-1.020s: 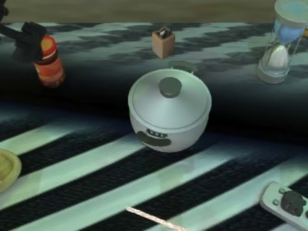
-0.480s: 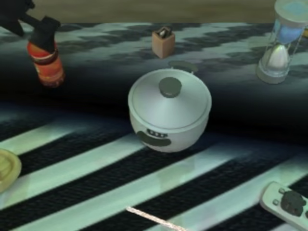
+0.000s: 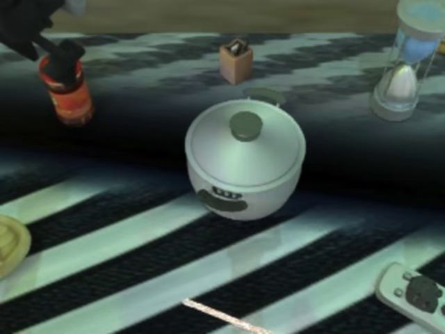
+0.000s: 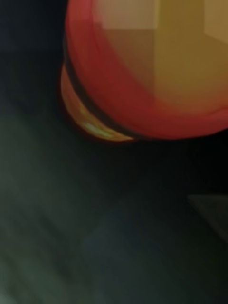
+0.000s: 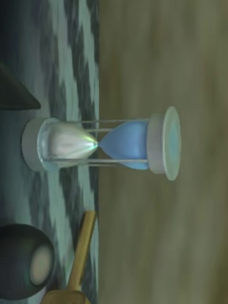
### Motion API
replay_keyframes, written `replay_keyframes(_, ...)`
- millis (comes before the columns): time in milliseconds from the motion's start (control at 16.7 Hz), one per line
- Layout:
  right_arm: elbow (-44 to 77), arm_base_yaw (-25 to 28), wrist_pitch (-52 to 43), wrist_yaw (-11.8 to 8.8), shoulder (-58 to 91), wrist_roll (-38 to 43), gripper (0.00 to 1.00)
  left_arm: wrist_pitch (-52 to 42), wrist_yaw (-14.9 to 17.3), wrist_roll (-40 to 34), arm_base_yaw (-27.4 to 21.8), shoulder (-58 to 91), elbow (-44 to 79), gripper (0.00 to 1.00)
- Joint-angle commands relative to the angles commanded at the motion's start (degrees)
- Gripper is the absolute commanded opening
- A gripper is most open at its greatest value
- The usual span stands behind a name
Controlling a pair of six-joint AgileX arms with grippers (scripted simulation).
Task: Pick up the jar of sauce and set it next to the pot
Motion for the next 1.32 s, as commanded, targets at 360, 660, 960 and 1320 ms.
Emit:
replay_keyframes(360,0.0,0.0,0.0,0.0,0.0,0.0,1.0,0.0,0.0,0.1,-0.3,0.2,0.3,1.0)
replay_keyframes(660,0.0,0.0,0.0,0.0,0.0,0.0,1.0,-1.3,0.0,-0.2,-0.4,6.1,7.2,1.0)
replay_keyframes(960,0.0,0.0,0.0,0.0,0.0,0.0,1.0,-2.8,0.1,-0.6,-0.7,13.3,16.1,1.0)
replay_keyframes(1320,0.0,0.0,0.0,0.0,0.0,0.0,1.0,-2.8,0.1,-0.6,-0.7,13.4,16.2,0.85)
